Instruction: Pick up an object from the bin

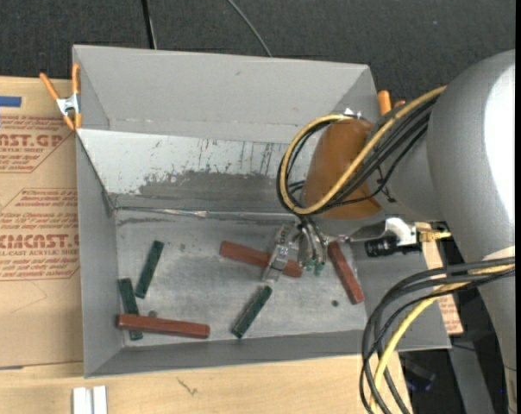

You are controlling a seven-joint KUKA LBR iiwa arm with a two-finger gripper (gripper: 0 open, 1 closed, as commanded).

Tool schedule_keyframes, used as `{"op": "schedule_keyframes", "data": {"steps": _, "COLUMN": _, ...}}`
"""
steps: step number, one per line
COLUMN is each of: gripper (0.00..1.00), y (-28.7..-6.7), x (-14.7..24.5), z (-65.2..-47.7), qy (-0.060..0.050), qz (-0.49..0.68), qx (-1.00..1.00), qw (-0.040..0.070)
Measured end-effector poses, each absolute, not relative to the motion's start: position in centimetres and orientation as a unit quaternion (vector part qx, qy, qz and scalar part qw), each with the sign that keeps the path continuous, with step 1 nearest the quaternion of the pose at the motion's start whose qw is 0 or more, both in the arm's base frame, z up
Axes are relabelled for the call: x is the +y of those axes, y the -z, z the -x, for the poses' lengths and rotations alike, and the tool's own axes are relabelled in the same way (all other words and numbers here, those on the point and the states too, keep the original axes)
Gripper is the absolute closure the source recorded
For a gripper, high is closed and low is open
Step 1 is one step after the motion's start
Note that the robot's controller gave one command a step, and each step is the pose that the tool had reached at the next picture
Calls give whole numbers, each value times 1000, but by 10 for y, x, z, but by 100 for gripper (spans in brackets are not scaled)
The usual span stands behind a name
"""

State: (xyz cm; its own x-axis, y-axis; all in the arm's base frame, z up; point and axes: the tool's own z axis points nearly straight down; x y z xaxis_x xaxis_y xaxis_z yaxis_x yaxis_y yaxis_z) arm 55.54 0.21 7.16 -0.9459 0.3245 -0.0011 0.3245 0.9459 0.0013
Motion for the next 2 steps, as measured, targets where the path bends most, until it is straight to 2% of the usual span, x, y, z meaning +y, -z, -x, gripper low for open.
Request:
{"op": "schedule_keyframes", "data": {"steps": 1, "gripper": 100, "y": -80, "x": 2, "z": -553, "qy": 0, "qz": -165, "qx": 986, "qw": -3}}
{"op": "schedule_keyframes", "data": {"steps": 2, "gripper": 100, "y": -101, "x": 2, "z": -553, "qy": 0, "qz": -165, "qx": 986, "qw": -3}}
